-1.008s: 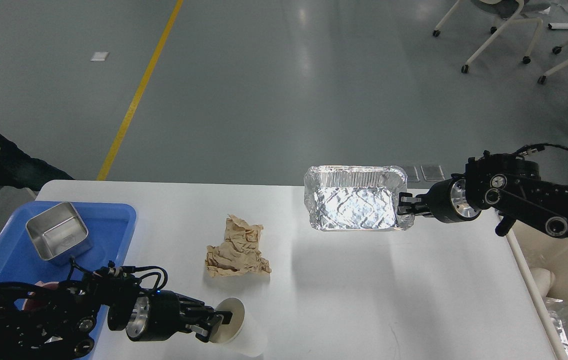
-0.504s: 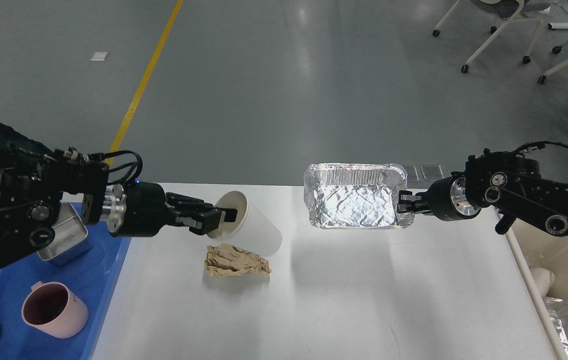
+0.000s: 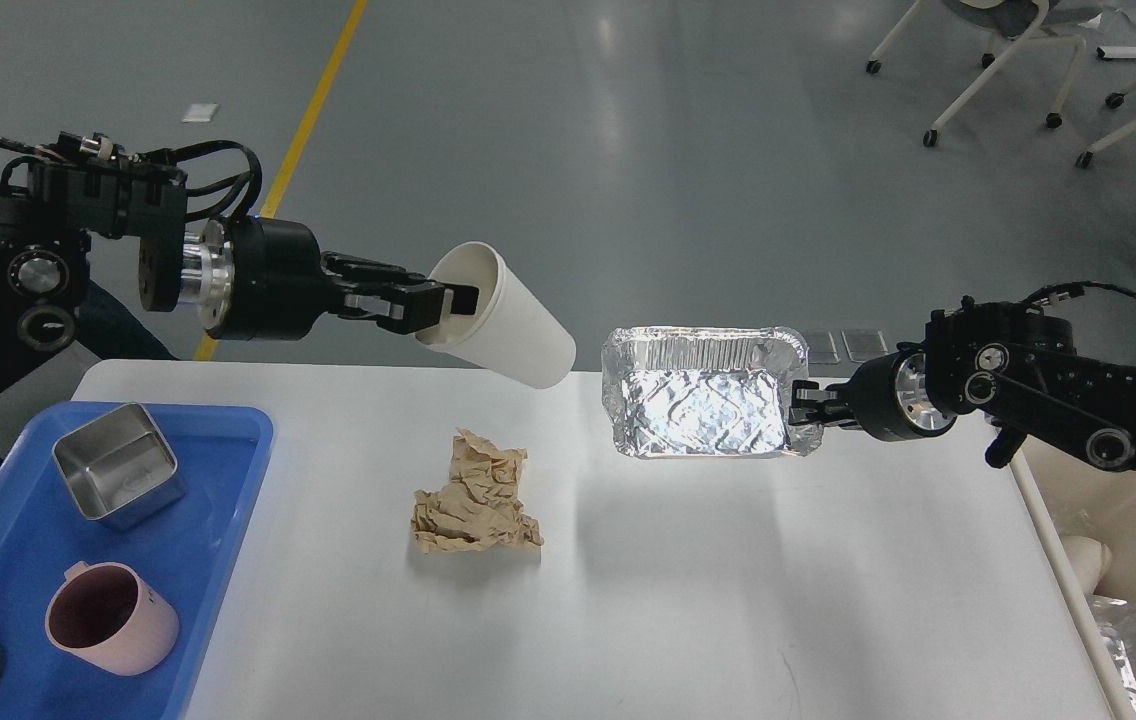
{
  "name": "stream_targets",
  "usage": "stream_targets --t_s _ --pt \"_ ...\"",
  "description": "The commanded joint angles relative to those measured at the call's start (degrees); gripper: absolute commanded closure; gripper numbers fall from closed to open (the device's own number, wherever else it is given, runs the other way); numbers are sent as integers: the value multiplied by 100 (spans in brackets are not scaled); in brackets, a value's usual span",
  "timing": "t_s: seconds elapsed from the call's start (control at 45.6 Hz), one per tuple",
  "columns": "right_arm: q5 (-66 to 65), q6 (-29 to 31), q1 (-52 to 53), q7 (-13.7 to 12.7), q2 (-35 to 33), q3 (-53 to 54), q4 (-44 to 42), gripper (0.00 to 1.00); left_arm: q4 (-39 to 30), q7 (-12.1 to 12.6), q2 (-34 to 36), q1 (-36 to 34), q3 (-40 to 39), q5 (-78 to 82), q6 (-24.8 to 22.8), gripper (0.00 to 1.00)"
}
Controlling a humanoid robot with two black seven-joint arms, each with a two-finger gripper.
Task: Tidy desktop
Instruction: 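Place the paper cup into the foil tray held by the right gripper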
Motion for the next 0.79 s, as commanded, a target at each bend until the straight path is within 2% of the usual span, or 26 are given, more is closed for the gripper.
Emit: stream_targets --t_s 0.0,0.175,0.307,0.46,0.767 --pt "1 9 16 9 39 9 -2 100 988 31 -929 -569 567 152 10 98" --pt "1 9 16 9 56 17 33 100 2192 58 -2334 -939 1209 590 98 98" --pt "10 9 7 18 39 17 69 100 2501 216 -3013 -930 1245 987 133 98" --pt "10 9 7 18 21 61 148 100 2721 392 -3276 -895 1263 1233 387 98" --pt "18 35 7 26 83 96 157 100 3020 401 -3330 -869 1473 1391 730 98"
